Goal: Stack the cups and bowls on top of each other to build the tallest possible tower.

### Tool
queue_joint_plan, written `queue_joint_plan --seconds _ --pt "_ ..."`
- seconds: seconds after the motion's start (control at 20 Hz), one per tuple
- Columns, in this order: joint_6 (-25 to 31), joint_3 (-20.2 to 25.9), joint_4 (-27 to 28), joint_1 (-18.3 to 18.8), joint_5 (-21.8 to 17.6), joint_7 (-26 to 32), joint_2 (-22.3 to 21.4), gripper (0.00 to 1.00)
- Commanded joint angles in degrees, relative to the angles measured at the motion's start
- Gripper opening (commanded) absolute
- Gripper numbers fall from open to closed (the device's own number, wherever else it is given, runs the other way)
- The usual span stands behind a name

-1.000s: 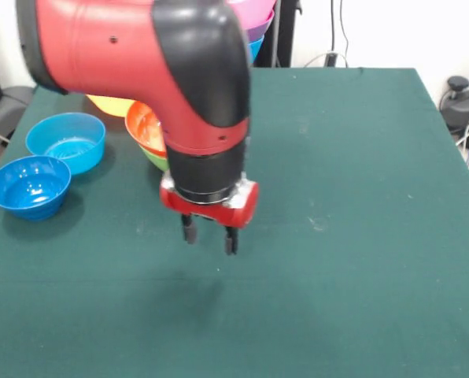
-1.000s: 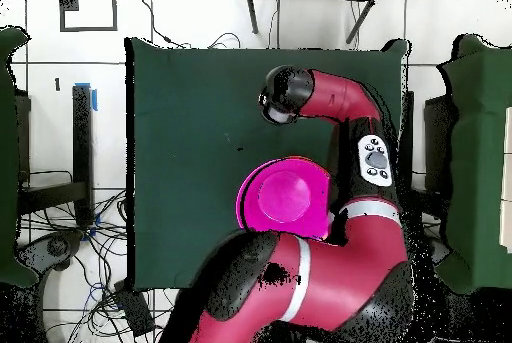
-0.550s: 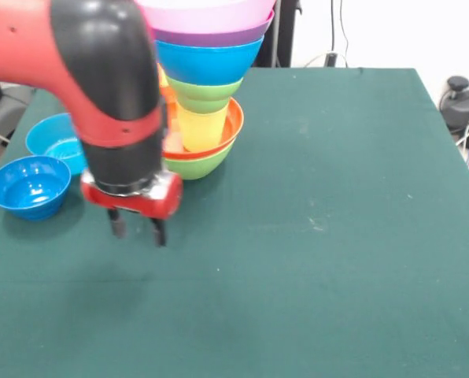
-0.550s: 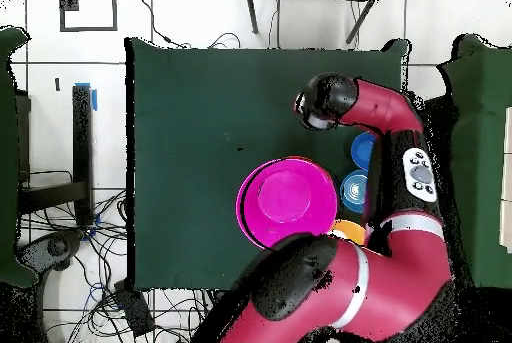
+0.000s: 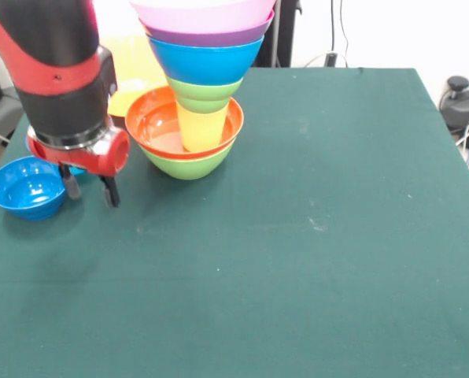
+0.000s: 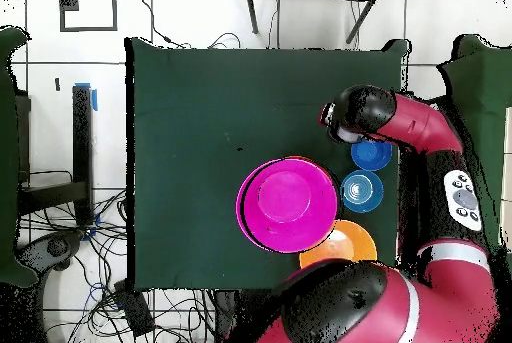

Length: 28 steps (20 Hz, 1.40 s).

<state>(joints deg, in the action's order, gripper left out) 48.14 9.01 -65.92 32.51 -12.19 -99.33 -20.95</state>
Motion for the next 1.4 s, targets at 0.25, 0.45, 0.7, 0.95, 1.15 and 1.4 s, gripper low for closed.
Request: queue_joint_plan --seconds 0.25,0.45,0.7,0.95,1.15,1.4 --pt "2.7 6.1 -9.2 1.2 -5.2 16.1 -4.7 1.00" --pt "0.5 6.4 -9.9 2.4 -6.4 16.4 -3.8 1.00" --pt "-3.5 5.6 -10.6 3.1 -9.3 15.0 -3.1 1.00" --pt "-7.1 5.3 -13.3 4.1 -11.5 13.0 -3.9 1.00" --pt "-9.9 6.2 -12.3 4.7 -12.7 11.8 -1.5 1.00" --pt "-12.7 6.5 -11.6 4.5 -13.9 9.7 0.1 1.00"
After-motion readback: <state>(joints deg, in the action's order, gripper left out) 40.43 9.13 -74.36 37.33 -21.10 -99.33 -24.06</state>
